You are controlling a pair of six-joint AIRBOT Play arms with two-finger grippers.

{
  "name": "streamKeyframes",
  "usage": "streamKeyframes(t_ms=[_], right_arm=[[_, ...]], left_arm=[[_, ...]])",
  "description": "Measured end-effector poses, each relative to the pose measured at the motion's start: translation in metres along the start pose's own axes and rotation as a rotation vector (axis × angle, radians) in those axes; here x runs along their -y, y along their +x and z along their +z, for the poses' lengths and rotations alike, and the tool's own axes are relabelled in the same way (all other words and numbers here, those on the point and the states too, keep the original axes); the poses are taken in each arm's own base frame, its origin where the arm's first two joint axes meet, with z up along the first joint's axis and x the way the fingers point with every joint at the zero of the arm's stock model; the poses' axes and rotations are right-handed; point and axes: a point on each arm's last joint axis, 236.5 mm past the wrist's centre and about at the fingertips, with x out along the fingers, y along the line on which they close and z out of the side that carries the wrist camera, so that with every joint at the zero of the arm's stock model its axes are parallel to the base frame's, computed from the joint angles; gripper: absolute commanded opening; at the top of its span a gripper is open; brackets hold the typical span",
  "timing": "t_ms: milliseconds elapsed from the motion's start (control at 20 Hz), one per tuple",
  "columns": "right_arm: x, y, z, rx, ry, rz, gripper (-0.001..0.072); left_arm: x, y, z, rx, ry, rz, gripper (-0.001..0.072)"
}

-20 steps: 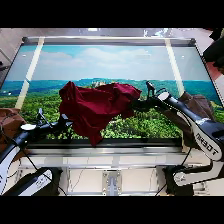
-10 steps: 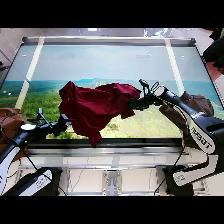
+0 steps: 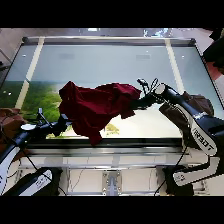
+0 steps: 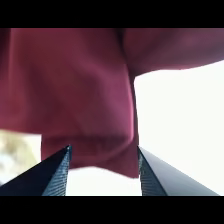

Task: Fold the shirts.

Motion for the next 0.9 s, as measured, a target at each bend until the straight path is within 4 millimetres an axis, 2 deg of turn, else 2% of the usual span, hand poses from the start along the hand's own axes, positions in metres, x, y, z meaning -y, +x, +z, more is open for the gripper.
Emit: streamKeyframes(t_ms=[150,550,650,700,750,850,900], right_arm=[[0.002,0.004,0.01,0.04,0.002,-0.012,0.0449],[0.013,0.012,-0.005,-0.022,-0.027,-0.044,0.0447],[0.015,0.015,-0.001,-0.007,-0.018,-0.045,0.0366],[0.015,0.018,0.001,0.0,-0.007,-0.04,0.0366],[0.015,0.023,0.002,0.004,0.006,-0.033,0.0309],[0.011,0.031,0.004,0.014,0.029,-0.015,0.0014],[0.009,0.034,0.005,0.021,0.034,-0.01,0.0015]], left_arm=[[0.0,0.0,0.0,0.0,0.0,0.0,0.0016],[0.0,0.0,0.0,0.0,0.0,0.0,0.0017],[0.0,0.0,0.0,0.0,0.0,0.0,0.0016],[0.0,0.0,0.0,0.0,0.0,0.0,0.0016],[0.0,0.0,0.0,0.0,0.0,0.0,0.0016],[0.0,0.0,0.0,0.0,0.0,0.0,0.0016],[0.0,0.0,0.0,0.0,0.0,0.0,0.0016]])
